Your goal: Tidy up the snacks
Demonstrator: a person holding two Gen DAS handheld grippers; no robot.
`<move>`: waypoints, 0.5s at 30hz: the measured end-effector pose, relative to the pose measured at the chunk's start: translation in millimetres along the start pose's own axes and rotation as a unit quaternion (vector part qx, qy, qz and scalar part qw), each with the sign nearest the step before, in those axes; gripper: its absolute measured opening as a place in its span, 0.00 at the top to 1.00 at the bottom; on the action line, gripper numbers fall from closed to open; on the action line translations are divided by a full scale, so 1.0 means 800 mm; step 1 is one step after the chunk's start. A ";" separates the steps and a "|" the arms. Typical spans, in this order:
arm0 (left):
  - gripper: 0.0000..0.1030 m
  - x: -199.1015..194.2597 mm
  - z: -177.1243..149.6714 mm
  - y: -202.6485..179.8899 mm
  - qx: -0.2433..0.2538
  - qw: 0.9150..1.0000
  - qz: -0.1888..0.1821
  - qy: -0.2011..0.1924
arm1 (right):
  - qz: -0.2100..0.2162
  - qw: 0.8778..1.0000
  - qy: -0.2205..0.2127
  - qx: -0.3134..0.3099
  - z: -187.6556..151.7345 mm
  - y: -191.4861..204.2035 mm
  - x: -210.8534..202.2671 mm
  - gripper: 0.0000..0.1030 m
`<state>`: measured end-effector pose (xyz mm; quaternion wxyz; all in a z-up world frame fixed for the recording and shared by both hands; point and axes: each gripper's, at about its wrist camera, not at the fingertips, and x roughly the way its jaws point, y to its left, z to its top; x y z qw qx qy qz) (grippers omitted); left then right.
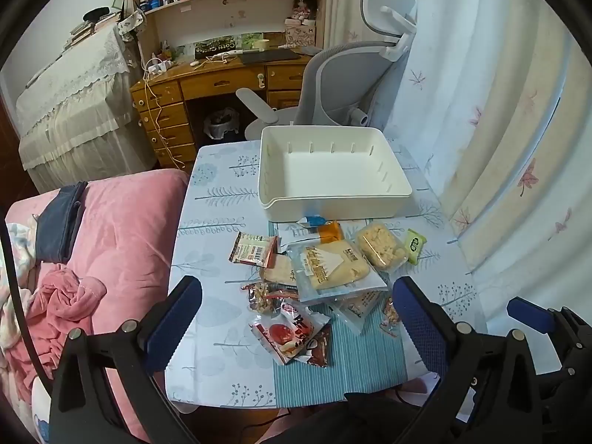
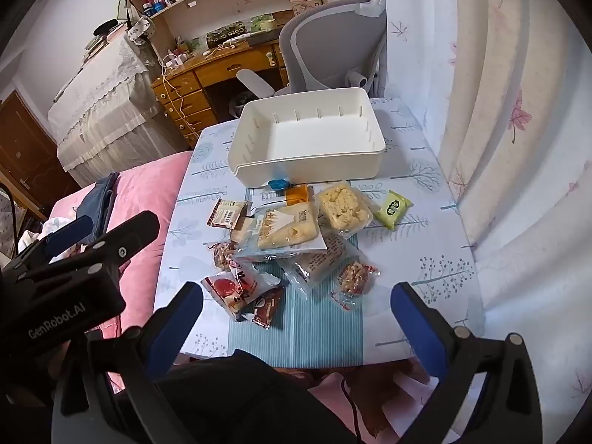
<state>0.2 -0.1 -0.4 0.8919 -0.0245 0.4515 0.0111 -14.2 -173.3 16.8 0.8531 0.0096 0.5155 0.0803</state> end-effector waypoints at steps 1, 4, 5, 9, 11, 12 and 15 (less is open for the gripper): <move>0.01 0.000 0.000 0.000 0.001 1.000 0.000 -0.001 | 0.000 1.000 0.000 0.000 0.000 0.000 0.000 0.01; 0.01 0.000 0.000 -0.001 0.001 1.000 0.000 -0.002 | -0.001 1.000 0.002 0.000 0.001 0.001 0.001 0.01; 0.01 0.001 -0.001 -0.001 0.001 1.000 -0.004 -0.002 | 0.000 1.000 0.002 0.001 0.001 0.001 0.001 0.01; 0.01 0.003 0.001 0.000 0.002 1.000 -0.007 -0.003 | 0.002 1.000 0.002 0.001 0.001 0.001 0.001 0.06; 0.01 0.004 0.002 -0.001 0.002 1.000 -0.007 -0.004 | 0.003 1.000 0.003 0.002 0.001 0.000 0.000 0.07; 0.01 0.002 0.003 -0.002 0.002 1.000 -0.006 -0.004 | 0.003 1.000 0.002 0.002 0.000 -0.001 -0.001 0.07; 0.01 0.002 0.003 -0.002 0.002 1.000 -0.005 -0.004 | 0.003 1.000 0.001 0.004 -0.001 -0.002 -0.005 0.07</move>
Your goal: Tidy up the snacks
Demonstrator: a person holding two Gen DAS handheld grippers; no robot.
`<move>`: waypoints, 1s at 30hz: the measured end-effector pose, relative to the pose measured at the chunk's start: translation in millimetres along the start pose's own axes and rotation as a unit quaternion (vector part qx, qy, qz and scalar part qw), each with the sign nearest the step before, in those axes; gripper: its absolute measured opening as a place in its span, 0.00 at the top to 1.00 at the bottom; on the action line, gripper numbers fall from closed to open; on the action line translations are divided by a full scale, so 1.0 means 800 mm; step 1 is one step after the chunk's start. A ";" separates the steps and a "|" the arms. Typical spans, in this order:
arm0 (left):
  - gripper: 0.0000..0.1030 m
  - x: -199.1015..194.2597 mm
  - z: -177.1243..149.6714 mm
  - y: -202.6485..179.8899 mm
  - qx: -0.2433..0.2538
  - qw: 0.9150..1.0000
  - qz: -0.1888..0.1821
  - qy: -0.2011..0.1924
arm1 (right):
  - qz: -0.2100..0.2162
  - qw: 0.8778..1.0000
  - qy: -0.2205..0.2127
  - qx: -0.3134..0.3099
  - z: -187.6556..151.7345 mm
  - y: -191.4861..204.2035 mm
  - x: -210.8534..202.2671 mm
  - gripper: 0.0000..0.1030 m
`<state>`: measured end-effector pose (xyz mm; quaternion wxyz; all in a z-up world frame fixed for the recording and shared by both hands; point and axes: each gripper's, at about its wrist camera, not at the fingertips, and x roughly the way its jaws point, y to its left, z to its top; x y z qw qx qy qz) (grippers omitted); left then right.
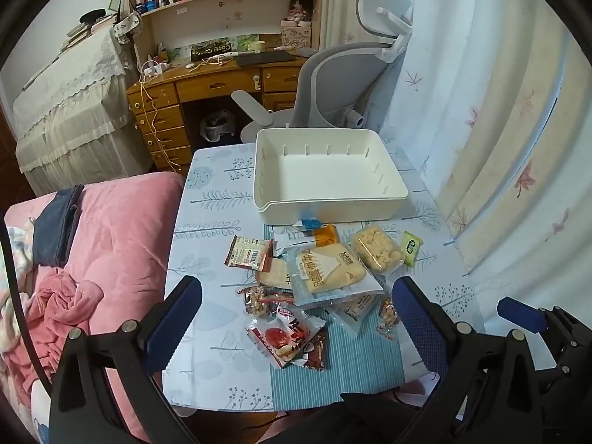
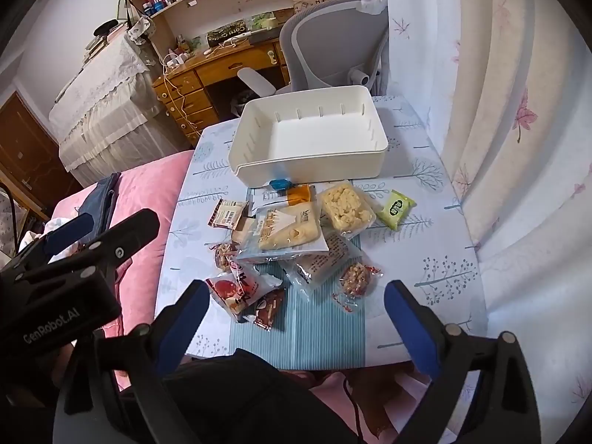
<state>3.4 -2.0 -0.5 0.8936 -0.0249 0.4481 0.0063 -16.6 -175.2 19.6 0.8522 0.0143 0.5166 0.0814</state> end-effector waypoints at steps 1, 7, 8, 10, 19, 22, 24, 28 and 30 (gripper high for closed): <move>0.01 -0.001 -0.001 0.001 0.001 1.000 -0.001 0.000 | 0.000 1.000 0.000 0.000 -0.001 0.000 -0.001 0.07; 0.01 0.000 0.001 0.001 0.001 1.000 -0.002 0.001 | 0.002 1.000 0.004 -0.001 0.003 -0.002 0.004 0.07; 0.01 0.000 0.000 0.001 0.000 1.000 -0.001 0.002 | 0.002 1.000 0.004 0.000 0.003 -0.003 0.003 0.07; 0.01 0.000 -0.001 0.000 -0.004 1.000 0.002 0.005 | 0.003 1.000 0.005 0.000 0.003 -0.006 0.001 0.07; 0.01 -0.001 -0.011 0.005 -0.029 0.999 0.013 0.015 | 0.014 1.000 0.014 0.005 0.004 0.000 0.005 0.06; 0.01 -0.002 -0.014 0.006 -0.041 0.999 0.021 0.018 | 0.023 0.999 0.021 0.008 -0.007 -0.014 0.008 0.06; 0.01 -0.002 -0.018 0.007 -0.050 0.998 0.027 0.022 | 0.029 0.999 0.022 0.013 -0.010 -0.020 0.010 0.06; 0.01 -0.003 -0.027 0.009 -0.063 0.997 0.034 0.031 | 0.039 0.999 0.029 0.025 -0.016 -0.031 0.013 0.06; 0.01 -0.006 -0.032 0.005 -0.063 0.997 0.036 0.034 | 0.046 0.998 0.034 0.029 -0.020 -0.036 0.014 0.06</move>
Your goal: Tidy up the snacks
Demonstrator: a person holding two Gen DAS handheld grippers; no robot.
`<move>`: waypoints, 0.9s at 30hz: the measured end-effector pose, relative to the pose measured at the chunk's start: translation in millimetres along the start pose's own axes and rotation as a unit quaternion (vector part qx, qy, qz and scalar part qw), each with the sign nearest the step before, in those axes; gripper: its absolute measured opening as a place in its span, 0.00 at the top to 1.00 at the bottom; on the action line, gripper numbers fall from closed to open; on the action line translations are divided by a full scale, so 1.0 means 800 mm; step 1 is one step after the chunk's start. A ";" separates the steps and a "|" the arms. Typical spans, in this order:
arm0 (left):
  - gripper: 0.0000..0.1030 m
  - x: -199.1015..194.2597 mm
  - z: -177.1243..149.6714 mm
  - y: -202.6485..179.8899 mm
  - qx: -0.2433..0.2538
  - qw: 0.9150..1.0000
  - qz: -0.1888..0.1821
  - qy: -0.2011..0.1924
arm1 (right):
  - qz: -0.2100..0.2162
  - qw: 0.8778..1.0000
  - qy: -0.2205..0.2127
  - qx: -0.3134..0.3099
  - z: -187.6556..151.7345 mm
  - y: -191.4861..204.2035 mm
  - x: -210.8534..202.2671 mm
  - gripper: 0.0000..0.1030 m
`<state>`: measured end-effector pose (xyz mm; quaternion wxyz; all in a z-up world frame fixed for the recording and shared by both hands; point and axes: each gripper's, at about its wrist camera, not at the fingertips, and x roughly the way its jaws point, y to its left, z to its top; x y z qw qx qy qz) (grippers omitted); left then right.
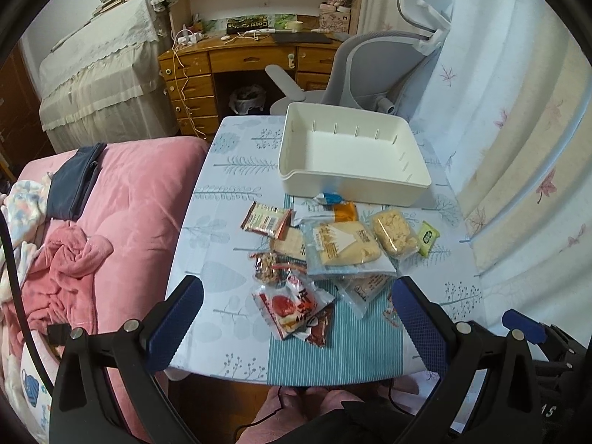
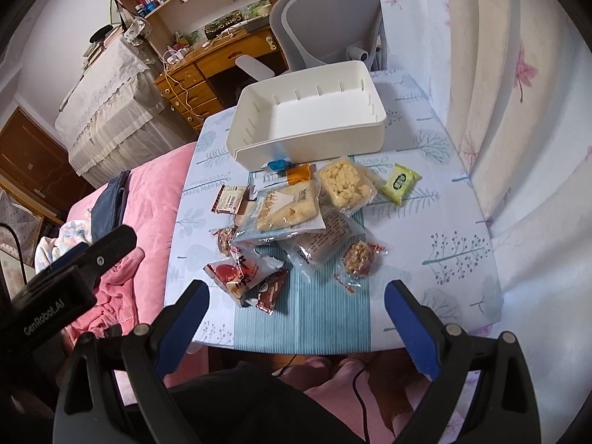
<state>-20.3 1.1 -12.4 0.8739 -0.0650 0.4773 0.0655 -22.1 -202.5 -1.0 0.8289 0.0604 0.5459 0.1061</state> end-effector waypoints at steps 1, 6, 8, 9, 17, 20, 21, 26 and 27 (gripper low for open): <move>0.01 -0.002 -0.003 -0.001 0.001 1.000 -0.001 0.001 | 0.003 1.000 0.002 0.002 0.000 -0.003 0.001 0.06; 0.01 -0.004 -0.017 -0.004 -0.009 1.000 0.001 0.005 | 0.011 1.000 0.006 0.004 -0.002 -0.013 0.006 0.06; 0.01 0.000 -0.023 -0.005 -0.015 1.000 0.004 0.017 | 0.013 1.000 0.010 0.007 -0.003 -0.017 0.009 0.06; 0.01 0.002 -0.026 -0.007 -0.016 1.000 0.006 0.023 | 0.015 1.000 0.013 0.010 -0.003 -0.021 0.011 0.06; 0.01 0.012 -0.050 -0.001 -0.051 0.997 0.026 0.057 | 0.027 0.999 0.040 0.021 -0.008 -0.042 0.032 0.07; 0.01 0.014 -0.060 0.008 -0.070 0.995 0.033 0.063 | 0.035 0.998 0.051 0.023 -0.007 -0.048 0.041 0.07; 0.01 0.015 -0.062 0.012 -0.079 0.994 0.032 0.066 | 0.038 0.997 0.056 0.024 -0.007 -0.049 0.044 0.07; 0.01 0.019 -0.070 0.028 -0.098 0.992 0.015 0.072 | 0.052 0.995 0.077 0.049 -0.005 -0.060 0.061 0.07; 0.01 0.020 -0.070 0.029 -0.097 0.993 0.015 0.073 | 0.054 0.994 0.081 0.056 -0.004 -0.063 0.064 0.07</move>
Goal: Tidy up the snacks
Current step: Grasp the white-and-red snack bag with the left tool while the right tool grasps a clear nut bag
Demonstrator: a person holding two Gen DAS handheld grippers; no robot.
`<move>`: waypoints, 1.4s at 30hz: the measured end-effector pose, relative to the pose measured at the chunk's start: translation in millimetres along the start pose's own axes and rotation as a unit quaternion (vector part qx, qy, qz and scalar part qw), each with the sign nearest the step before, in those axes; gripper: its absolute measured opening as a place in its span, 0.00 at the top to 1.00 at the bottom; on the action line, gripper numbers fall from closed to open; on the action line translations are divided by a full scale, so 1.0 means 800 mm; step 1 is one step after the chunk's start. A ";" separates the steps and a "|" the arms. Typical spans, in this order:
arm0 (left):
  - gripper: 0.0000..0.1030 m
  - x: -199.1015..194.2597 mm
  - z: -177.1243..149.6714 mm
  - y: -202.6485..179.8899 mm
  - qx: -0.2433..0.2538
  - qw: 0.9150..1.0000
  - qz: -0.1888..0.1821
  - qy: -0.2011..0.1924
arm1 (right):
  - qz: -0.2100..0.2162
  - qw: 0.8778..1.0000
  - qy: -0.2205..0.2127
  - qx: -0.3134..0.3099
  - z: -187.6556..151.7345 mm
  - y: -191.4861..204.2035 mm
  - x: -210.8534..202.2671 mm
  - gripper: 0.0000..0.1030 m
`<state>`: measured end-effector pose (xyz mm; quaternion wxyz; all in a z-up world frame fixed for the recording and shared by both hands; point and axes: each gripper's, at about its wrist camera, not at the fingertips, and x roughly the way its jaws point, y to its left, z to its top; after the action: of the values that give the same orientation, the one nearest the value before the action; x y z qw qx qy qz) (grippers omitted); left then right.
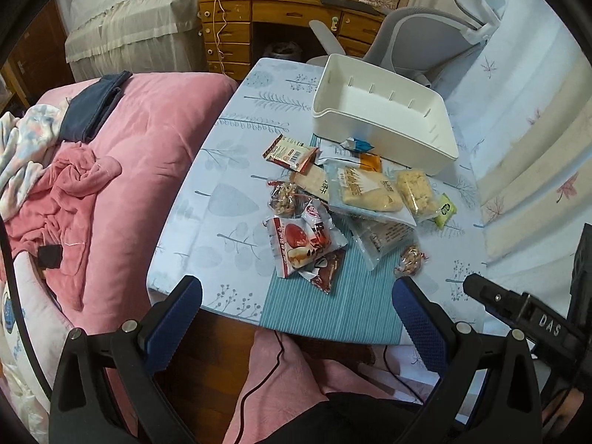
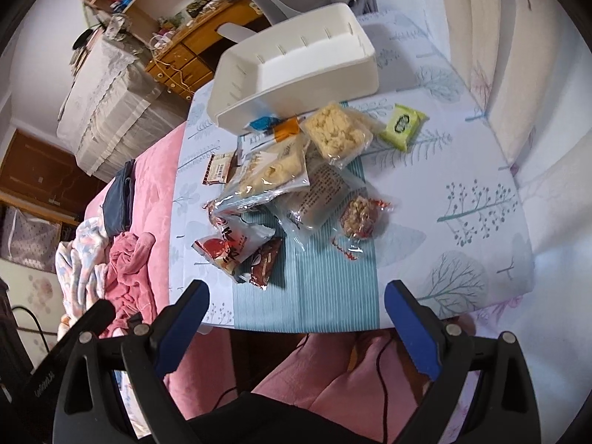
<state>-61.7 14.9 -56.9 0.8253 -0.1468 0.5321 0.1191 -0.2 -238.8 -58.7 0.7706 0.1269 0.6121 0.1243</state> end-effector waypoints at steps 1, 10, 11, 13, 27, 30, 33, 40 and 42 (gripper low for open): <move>0.01 0.003 0.001 0.000 0.002 1.000 -0.003 0.002 | 0.003 1.000 0.003 0.006 0.001 -0.003 0.002 0.07; 0.01 0.070 0.023 0.004 -0.010 0.996 -0.043 0.076 | 0.000 0.996 0.039 0.076 0.016 -0.035 0.038 0.07; 0.01 0.080 0.027 0.005 -0.015 0.995 -0.048 0.088 | -0.001 0.995 0.042 0.085 0.018 -0.040 0.042 0.07; 0.01 0.105 0.034 0.007 -0.023 0.991 -0.056 0.118 | -0.007 0.993 0.049 0.105 0.021 -0.051 0.049 0.07; 0.01 0.261 0.069 0.024 -0.072 0.946 -0.077 0.306 | -0.038 0.957 0.117 0.261 0.046 -0.097 0.125 0.07; 0.01 0.294 0.067 0.032 -0.098 0.929 -0.073 0.349 | -0.057 0.954 0.123 0.268 0.055 -0.095 0.140 0.07; 0.01 0.323 0.065 0.035 -0.111 0.915 -0.070 0.381 | -0.079 0.948 0.132 0.278 0.060 -0.098 0.154 0.07; 0.01 0.365 0.062 0.029 -0.116 0.898 -0.079 0.416 | -0.104 0.937 0.157 0.295 0.060 -0.104 0.187 0.08; 0.01 0.374 0.061 0.028 -0.119 0.895 -0.081 0.421 | -0.112 0.935 0.162 0.296 0.061 -0.105 0.195 0.12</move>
<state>92.7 65.8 -313.3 0.5069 -0.3224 0.7984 0.0415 84.5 -265.6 -219.2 0.5969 0.2585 0.7482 -0.1306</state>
